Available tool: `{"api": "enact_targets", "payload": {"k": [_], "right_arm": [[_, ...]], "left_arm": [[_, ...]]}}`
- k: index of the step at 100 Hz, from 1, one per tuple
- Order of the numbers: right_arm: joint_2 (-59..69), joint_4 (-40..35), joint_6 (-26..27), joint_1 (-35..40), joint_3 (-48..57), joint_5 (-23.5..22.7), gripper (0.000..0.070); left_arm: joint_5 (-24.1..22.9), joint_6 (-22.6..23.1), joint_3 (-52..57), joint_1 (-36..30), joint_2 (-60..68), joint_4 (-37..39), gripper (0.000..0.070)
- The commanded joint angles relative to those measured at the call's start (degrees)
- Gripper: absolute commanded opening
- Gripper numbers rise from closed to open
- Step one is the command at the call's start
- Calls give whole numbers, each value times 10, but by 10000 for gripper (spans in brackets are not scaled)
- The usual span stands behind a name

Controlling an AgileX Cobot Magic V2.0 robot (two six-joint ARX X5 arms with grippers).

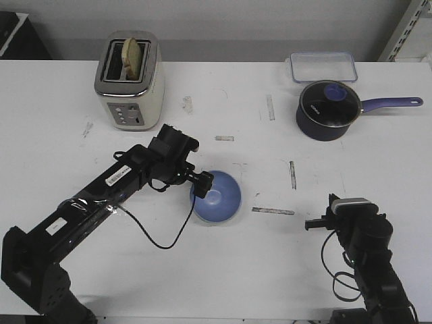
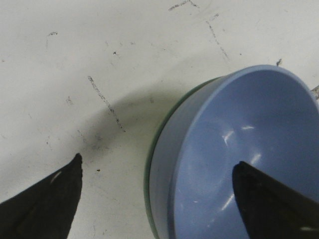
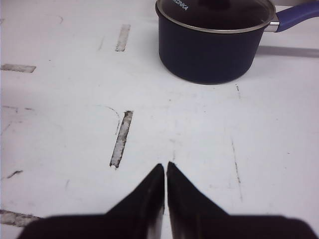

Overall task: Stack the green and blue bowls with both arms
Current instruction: 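Lift the blue bowl with the left gripper and lower it into the green bowl, then open the left gripper and withdraw it toward the robot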

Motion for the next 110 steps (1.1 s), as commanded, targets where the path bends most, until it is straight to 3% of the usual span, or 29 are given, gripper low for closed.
{"api": "enact_targets", "payload": {"k": [1,19,41,57,66,82,110], "right_arm": [[3,5,3,1,3,-1,0],[3,5,3,1,3,-1,0],[3,5,3,1,4,-1,0],[3,5,3,1,3,0,0],[3,5,3,1,4,0,0],[3,4,3,1,3,-2,0],[3,5,3,1,3,-2,0]], "left_arm": [[1,-1,9,-2,-6,0,578],[0,-1,9,19,-49,-1,539],[-35,1,9,80,-135,-3,188],[-47,1,9,137,-185,-9,0],[-58,1,9,176,-202,-29,0],[-126,1,-28,235,-231,-38,0],[-138,-6,-284,270,-406,163,0]]}}
